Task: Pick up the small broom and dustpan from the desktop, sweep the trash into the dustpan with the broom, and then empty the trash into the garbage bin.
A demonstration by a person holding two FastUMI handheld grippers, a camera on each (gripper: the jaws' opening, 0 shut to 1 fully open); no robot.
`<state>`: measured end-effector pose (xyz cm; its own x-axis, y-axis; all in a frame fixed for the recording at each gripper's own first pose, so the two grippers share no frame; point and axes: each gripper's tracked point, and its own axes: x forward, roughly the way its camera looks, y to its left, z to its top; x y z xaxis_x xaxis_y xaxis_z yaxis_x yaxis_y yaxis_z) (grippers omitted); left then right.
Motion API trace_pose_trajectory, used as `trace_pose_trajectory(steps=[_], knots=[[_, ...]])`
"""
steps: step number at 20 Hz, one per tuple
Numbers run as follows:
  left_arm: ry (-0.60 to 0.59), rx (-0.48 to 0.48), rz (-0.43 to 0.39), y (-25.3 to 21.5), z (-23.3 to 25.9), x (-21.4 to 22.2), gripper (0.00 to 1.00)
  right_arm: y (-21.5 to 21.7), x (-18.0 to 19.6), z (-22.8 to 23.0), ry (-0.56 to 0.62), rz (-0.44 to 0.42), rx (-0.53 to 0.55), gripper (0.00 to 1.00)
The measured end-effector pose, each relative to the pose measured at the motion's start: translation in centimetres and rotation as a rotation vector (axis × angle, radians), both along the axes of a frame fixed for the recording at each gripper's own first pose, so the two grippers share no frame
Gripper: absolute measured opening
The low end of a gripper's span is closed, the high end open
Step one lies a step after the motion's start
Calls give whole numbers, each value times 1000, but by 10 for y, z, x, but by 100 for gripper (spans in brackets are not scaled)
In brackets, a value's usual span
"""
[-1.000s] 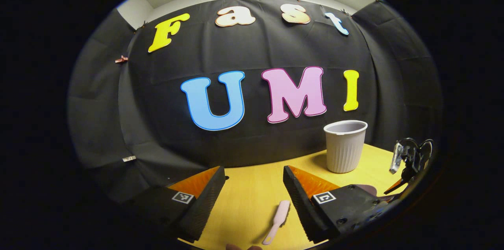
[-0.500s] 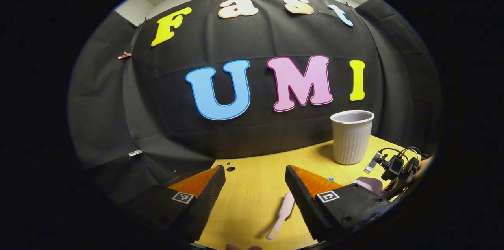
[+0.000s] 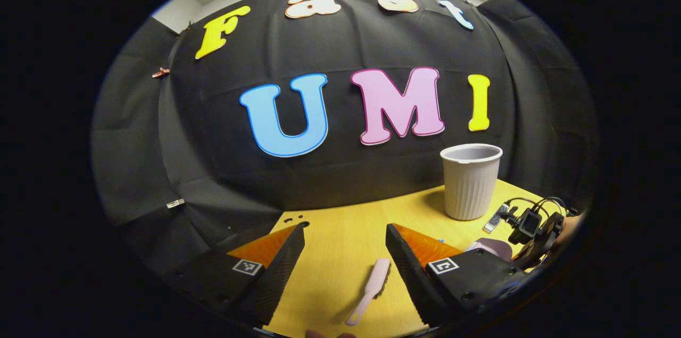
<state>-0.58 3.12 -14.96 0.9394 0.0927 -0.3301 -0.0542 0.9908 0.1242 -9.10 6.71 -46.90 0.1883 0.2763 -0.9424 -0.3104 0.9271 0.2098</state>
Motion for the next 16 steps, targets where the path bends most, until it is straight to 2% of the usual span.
trace_pose_trajectory(steps=[1,2,4,5,6,7,9,10,11,12,13,16], knots=[[25,0,-17,-3,-10,1,98,-1,4,6,-39,-4,9,41],[52,-2,-37,-7,-19,2,98,-1,6,12,-72,-10,32,41],[120,-15,-88,-16,-44,4,100,-1,9,26,-106,-29,78,33],[161,-24,-111,-20,-57,4,98,-4,8,28,-109,-28,77,37],[207,-36,-134,-24,-74,4,98,-9,5,30,-108,-22,69,32],[261,-50,-155,-28,-90,3,98,-13,2,32,-107,-19,66,37],[450,-99,-195,-35,-142,-9,98,-23,-6,40,-108,-16,65,36],[537,-111,-192,-32,-171,-11,98,-26,-10,43,-110,-16,63,36],[571,-106,-184,-28,-185,-10,97,-29,-14,46,-107,-17,61,36],[614,-90,-184,-25,-202,-10,96,-30,-16,48,-107,-16,60,41],[646,-76,-192,-23,-215,-8,96,-31,-18,49,-107,-15,60,37],[758,-77,-230,-20,-251,-9,95,-35,-20,48,-104,-3,47,36]])
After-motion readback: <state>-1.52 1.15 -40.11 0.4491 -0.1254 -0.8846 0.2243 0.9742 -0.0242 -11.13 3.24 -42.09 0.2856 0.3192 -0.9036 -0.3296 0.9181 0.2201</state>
